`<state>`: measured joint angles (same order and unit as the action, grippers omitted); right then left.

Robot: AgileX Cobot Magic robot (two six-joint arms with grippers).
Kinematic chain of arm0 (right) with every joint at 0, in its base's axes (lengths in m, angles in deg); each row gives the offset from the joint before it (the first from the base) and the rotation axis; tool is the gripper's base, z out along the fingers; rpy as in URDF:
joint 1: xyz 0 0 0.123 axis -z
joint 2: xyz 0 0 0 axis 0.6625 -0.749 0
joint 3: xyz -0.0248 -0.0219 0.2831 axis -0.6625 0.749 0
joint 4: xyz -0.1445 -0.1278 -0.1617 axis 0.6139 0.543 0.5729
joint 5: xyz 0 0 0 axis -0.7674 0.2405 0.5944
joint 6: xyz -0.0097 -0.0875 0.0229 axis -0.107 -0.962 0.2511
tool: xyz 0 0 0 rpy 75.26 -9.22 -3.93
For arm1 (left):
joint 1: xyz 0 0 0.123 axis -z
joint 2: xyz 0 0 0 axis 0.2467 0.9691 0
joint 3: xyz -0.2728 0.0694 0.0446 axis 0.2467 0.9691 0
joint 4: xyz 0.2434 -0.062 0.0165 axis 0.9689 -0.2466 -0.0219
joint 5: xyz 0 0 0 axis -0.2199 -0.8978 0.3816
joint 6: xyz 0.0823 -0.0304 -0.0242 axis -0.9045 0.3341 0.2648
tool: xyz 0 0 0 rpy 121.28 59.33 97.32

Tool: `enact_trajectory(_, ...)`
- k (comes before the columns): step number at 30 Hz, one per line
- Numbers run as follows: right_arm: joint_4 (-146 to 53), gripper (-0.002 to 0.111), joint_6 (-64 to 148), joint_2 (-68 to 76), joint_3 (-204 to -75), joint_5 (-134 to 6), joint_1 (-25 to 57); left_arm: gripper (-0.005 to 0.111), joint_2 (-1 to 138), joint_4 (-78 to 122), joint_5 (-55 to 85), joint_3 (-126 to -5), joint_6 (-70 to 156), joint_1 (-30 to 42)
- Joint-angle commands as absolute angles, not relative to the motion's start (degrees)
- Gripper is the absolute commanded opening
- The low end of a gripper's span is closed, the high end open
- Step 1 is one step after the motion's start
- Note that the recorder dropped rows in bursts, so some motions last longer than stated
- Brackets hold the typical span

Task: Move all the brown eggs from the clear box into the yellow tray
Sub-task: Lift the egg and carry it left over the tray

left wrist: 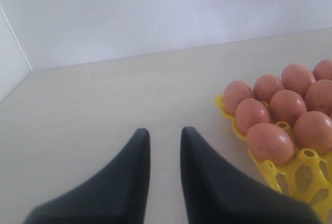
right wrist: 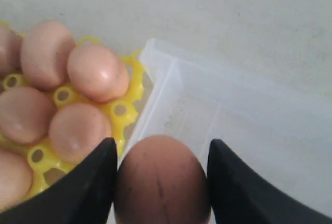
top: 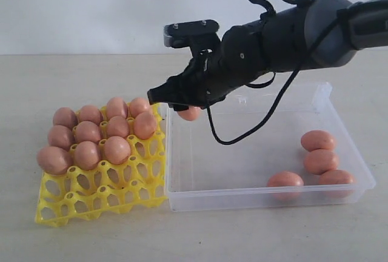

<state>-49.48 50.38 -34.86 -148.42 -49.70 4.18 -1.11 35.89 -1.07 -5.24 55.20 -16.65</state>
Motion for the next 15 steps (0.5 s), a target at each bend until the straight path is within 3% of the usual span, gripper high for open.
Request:
enact_trajectory(1,-48.7,0.000,40.0,-33.1,-148.4,-59.9,0.2,0.022,-1.2,35.8,-1.0,-5.0,55.3,-16.3)
enact_trajectory(7,-52.6,0.000,33.7,-37.8,-148.4,-94.5,-7.0,0.022,-1.2,35.8,-1.0,-5.0,55.3,-16.3)
enact_trajectory(11,-70.5,0.000,41.7,-39.6,-148.4,-98.9,-7.0,0.022,-1.2,35.8,-1.0,-5.0,55.3,-16.3)
enact_trajectory(15,-51.3,0.000,58.4,-39.4,-148.4,-95.3,-5.3,0.022,-1.2,35.8,-1.0,-5.0,55.3,-16.3)
